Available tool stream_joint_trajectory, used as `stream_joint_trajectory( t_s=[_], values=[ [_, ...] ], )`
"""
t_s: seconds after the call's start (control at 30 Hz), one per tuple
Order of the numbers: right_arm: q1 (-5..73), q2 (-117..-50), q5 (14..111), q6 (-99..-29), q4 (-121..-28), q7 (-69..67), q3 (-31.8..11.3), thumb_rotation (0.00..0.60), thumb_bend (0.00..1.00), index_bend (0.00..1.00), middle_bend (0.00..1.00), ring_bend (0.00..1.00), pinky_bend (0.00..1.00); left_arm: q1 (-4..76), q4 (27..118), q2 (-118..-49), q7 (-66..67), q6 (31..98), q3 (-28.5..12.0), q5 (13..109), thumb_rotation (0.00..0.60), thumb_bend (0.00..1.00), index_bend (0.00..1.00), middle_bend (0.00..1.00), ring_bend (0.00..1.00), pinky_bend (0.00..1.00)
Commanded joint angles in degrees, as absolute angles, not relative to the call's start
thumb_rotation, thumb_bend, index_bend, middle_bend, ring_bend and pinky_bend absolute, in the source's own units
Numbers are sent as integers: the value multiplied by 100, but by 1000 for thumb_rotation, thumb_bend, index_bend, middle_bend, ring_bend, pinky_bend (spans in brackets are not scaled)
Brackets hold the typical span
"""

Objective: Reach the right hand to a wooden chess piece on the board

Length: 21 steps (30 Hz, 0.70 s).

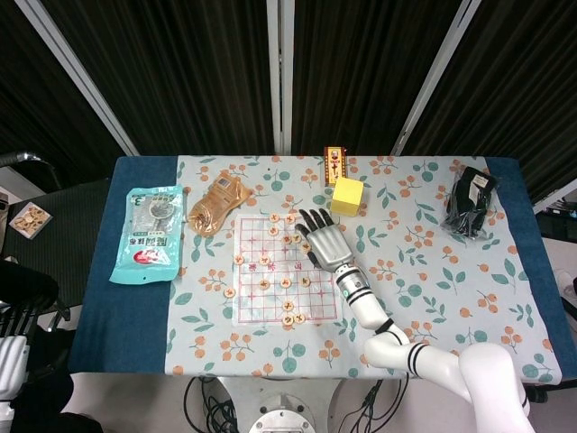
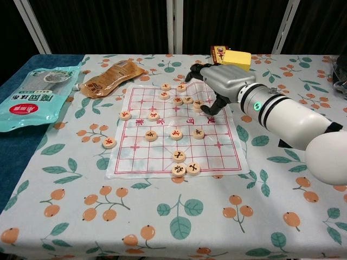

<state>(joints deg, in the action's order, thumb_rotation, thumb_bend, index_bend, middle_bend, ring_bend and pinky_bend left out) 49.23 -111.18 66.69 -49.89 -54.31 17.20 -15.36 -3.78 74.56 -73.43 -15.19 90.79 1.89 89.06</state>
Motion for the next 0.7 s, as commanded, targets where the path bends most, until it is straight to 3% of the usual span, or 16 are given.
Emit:
stream_joint_trajectory(
  t_s=[0.03,0.23,0.43,0.53,0.7],
  values=[
    [4797,-10829,6858,-5192,-5789,1523,-1497,600,305,15,0,0,0,-382,7462,-7336,-1511,9091,188,8914,600,206,72,43,0,44],
    [4163,-9724,7264,-6021,-7313,1519,-1248,600,303,4,0,0,0,-399,7532,-7310,-1422,9160,180,8945,600,206,72,43,0,44],
    [2754,-7972,7766,-7202,-9509,1212,-242,600,290,0,0,0,0,-357,7658,-7278,-1291,9113,170,8960,600,206,71,43,0,44],
    [1902,-7546,8217,-8306,-9499,1138,255,600,278,0,0,0,0,-319,7730,-7240,-1191,9115,135,8972,600,206,72,43,0,44],
    [967,-7352,7927,-9222,-8906,957,394,600,259,0,0,0,0,-258,7815,-7182,-1099,9119,61,8966,600,205,72,43,0,44]
  ],
)
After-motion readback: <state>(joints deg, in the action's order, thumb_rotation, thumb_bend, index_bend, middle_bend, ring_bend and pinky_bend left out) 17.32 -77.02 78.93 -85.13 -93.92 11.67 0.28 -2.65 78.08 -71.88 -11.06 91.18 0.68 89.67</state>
